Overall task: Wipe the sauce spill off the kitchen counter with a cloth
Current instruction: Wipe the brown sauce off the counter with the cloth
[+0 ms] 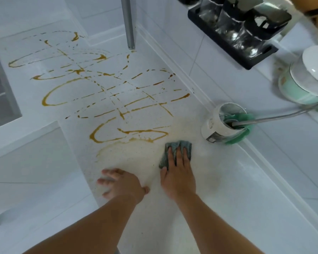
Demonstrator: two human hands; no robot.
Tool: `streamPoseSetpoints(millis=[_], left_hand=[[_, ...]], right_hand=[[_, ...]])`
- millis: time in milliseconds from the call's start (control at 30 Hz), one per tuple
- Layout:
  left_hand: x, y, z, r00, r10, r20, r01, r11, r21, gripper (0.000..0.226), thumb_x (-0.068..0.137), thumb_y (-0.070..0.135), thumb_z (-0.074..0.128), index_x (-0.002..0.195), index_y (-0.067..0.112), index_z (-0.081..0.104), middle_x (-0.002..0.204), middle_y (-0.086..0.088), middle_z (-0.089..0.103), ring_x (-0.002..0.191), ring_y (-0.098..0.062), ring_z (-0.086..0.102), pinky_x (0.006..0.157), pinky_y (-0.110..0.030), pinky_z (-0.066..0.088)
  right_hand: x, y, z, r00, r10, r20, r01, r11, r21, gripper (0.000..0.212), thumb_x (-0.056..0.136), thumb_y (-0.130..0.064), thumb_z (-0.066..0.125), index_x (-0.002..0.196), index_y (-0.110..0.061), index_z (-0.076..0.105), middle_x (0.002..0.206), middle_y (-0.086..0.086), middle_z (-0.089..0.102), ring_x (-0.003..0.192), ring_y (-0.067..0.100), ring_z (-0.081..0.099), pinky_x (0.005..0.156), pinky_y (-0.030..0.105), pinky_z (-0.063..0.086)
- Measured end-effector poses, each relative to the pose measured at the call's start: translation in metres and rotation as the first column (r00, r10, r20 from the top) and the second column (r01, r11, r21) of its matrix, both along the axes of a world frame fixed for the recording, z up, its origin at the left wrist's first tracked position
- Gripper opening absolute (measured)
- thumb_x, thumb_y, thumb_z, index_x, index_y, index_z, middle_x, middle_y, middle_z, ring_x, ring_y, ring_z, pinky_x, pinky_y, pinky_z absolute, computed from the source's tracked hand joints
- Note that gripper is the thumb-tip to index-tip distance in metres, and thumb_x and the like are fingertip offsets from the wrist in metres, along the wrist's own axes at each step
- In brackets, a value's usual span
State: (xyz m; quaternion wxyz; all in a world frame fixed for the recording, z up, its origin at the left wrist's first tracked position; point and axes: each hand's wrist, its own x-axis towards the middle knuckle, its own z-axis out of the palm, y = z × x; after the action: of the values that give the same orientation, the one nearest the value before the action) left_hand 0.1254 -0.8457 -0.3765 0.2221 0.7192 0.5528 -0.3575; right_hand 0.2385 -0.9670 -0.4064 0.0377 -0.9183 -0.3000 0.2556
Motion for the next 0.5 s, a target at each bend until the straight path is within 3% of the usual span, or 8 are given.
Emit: streamPoseSetpoints(millis=[100, 200, 267, 433, 500], left_hand=[[-0.001, 0.0, 0.0, 1.0, -0.005, 0.014, 0.005, 1.0, 0.009, 0.147, 0.077, 0.072, 0.072, 0.149, -0.016, -0.021, 0.155, -0.041, -0.029, 0.146, -0.066, -0.008, 0.114, -0.069, 0.033], [0.001, 0.001, 0.001, 1.0, -0.001, 0.02, 0.001, 1.0, -0.007, 0.147, 0.077, 0.07, 0.074, 0.149, -0.015, -0.021, 0.155, -0.041, -0.029, 0.145, -0.066, -0.01, 0.114, -0.07, 0.03], [0.001, 0.001, 0.001, 1.0, -0.003, 0.019, 0.003, 1.0, -0.005, 0.146, 0.077, 0.069, 0.074, 0.149, -0.015, -0.021, 0.156, -0.04, -0.03, 0.145, -0.066, -0.011, 0.114, -0.071, 0.029], [0.0, 0.0, -0.001, 1.0, 0.002, 0.025, -0.002, 1.0, 0.027, 0.148, 0.075, 0.07, 0.075, 0.15, -0.015, -0.021, 0.156, -0.04, -0.028, 0.146, -0.066, -0.01, 0.114, -0.07, 0.03], [-0.001, -0.001, -0.002, 0.999, 0.008, 0.032, -0.009, 0.999, 0.032, 0.152, 0.072, 0.075, 0.074, 0.15, -0.014, -0.021, 0.157, -0.04, -0.027, 0.146, -0.065, -0.009, 0.114, -0.069, 0.031]], right_hand=[[0.082, 0.044, 0.001, 0.998, -0.037, 0.041, 0.038, 0.999, -0.021, 0.071, 0.109, -0.045, 0.013, 0.166, -0.006, -0.005, 0.172, 0.024, -0.011, 0.159, 0.041, -0.015, 0.129, 0.052, -0.006], [0.159, 0.079, 0.007, 0.981, -0.16, -0.109, 0.148, 0.983, -0.112, 0.072, 0.108, -0.05, 0.008, 0.165, -0.012, -0.014, 0.171, 0.018, -0.022, 0.157, 0.039, -0.022, 0.127, 0.054, -0.013], [0.171, 0.081, 0.005, 0.98, -0.164, -0.11, 0.146, 0.978, -0.151, 0.075, 0.106, -0.055, 0.007, 0.165, -0.016, -0.017, 0.171, 0.015, -0.026, 0.157, 0.039, -0.025, 0.127, 0.054, -0.014], [0.046, 0.041, -0.011, 0.987, 0.133, 0.094, -0.127, 0.99, -0.066, 0.074, 0.107, -0.046, 0.007, 0.163, 0.001, -0.009, 0.168, 0.033, -0.012, 0.155, 0.051, -0.019, 0.126, 0.061, -0.007], [-0.018, 0.008, -0.013, 0.966, 0.25, 0.071, -0.252, 0.968, 0.012, 0.076, 0.103, -0.048, 0.006, 0.163, -0.004, -0.011, 0.169, 0.028, -0.016, 0.155, 0.043, -0.027, 0.127, 0.056, -0.011]])
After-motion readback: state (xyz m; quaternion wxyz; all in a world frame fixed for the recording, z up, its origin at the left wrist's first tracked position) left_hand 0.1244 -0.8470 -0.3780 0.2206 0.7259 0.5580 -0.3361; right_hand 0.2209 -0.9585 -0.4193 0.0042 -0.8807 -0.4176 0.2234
